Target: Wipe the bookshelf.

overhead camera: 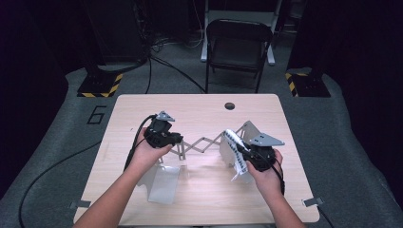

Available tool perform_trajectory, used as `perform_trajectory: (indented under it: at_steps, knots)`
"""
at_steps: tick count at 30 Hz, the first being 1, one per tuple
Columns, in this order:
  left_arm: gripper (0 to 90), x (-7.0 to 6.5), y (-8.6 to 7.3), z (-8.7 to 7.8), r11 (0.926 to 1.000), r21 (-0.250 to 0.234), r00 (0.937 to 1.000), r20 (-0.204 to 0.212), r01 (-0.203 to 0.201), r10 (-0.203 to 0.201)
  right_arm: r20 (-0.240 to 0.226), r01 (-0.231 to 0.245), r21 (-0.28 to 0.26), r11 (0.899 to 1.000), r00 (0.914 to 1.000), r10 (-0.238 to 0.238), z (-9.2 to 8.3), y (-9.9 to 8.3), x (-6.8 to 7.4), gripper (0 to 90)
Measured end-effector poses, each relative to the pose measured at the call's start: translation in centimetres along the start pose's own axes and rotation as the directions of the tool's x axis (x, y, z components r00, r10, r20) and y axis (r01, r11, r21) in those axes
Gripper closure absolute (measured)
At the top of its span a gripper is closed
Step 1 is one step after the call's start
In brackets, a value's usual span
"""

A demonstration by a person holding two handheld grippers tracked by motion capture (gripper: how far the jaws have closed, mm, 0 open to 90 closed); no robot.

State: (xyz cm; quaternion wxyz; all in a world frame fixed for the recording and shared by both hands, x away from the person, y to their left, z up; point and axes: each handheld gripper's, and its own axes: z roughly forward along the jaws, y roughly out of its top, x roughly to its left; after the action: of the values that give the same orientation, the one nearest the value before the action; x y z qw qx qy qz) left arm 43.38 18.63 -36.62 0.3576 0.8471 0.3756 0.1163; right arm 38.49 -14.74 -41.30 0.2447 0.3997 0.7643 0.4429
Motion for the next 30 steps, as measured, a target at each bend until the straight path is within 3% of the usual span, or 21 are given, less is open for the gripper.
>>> perform_trajectory:
  at_steps: [3, 6, 8, 10, 12, 14, 15, 17, 19, 21, 23, 27, 30]
  knots:
    - [79.3, 0.0, 0.0, 0.0, 1.0000, -0.001, 1.0000, -0.001, 0.002, -0.002, 0.001, 0.004, 0.076, 0.997, 1.0000, -0.004, 1.1, -1.1, -0.1, 80.7]
    - [79.3, -0.1, 0.0, 0.0, 1.0000, -0.002, 1.0000, -0.003, 0.002, -0.002, 0.010, 0.019, 0.168, 0.986, 0.9997, -0.021, 2.4, -2.8, -0.1, 80.9]
    - [79.3, 0.0, 0.0, 0.0, 1.0000, -0.001, 1.0000, -0.001, 0.003, -0.003, 0.030, 0.020, 0.195, 0.981, 0.9992, -0.026, 2.9, -3.3, 0.0, 80.9]
    - [79.3, 0.0, 0.0, 0.0, 1.0000, -0.001, 1.0000, -0.001, 0.001, -0.001, 0.052, 0.026, 0.163, 0.986, 0.9981, -0.034, 2.6, -2.9, 0.0, 80.9]
    - [79.3, 0.0, 0.0, 0.0, 1.0000, -0.001, 1.0000, -0.002, 0.001, -0.001, 0.082, 0.008, 0.073, 0.997, 0.9966, -0.014, 1.6, -1.8, 0.0, 80.9]
    - [79.3, 0.0, 0.0, 0.0, 1.0000, -0.001, 1.0000, -0.001, 0.003, -0.003, 0.107, -0.004, -0.005, 1.000, 0.9943, 0.004, 0.4, -0.8, 0.0, 80.9]
    - [79.3, 0.0, 0.0, 0.0, 1.0000, 0.000, 1.0000, -0.001, 0.000, 0.000, 0.107, -0.001, -0.015, 1.000, 0.9942, 0.002, 0.2, -0.6, 0.0, 80.9]
    - [79.3, 0.0, 0.0, 0.0, 1.0000, -0.001, 1.0000, -0.003, 0.001, -0.001, 0.095, 0.003, 0.009, 1.000, 0.9955, -0.004, 0.5, -0.7, 0.0, 80.9]
    - [79.2, -0.1, 0.0, 0.0, 1.0000, -0.001, 1.0000, -0.002, 0.003, -0.003, 0.075, 0.011, 0.070, 0.998, 0.9970, -0.016, 1.4, -1.6, 0.0, 80.7]
    - [79.3, -0.1, 0.0, 0.0, 1.0000, -0.003, 1.0000, -0.003, 0.005, -0.005, 0.056, 0.008, 0.139, 0.990, 0.9983, -0.016, 2.4, -2.9, 0.1, 80.7]
    - [79.3, -0.1, 0.0, 0.0, 1.0000, -0.001, 1.0000, -0.001, 0.005, -0.005, 0.053, -0.009, 0.170, 0.985, 0.9986, 0.000, 3.1, -3.8, 0.3, 80.8]
    - [79.2, 0.0, 0.0, 0.0, 1.0000, -0.001, 1.0000, 0.004, 0.009, -0.009, 0.053, -0.001, 0.113, 0.994, 0.9986, -0.005, 2.3, -2.8, 0.2, 80.8]
    - [79.2, 0.0, 0.0, 0.0, 0.9999, -0.001, 0.9999, 0.007, 0.011, -0.011, 0.029, -0.049, 0.015, 0.999, 0.9984, 0.048, 0.3, -0.6, -0.2, 80.8]
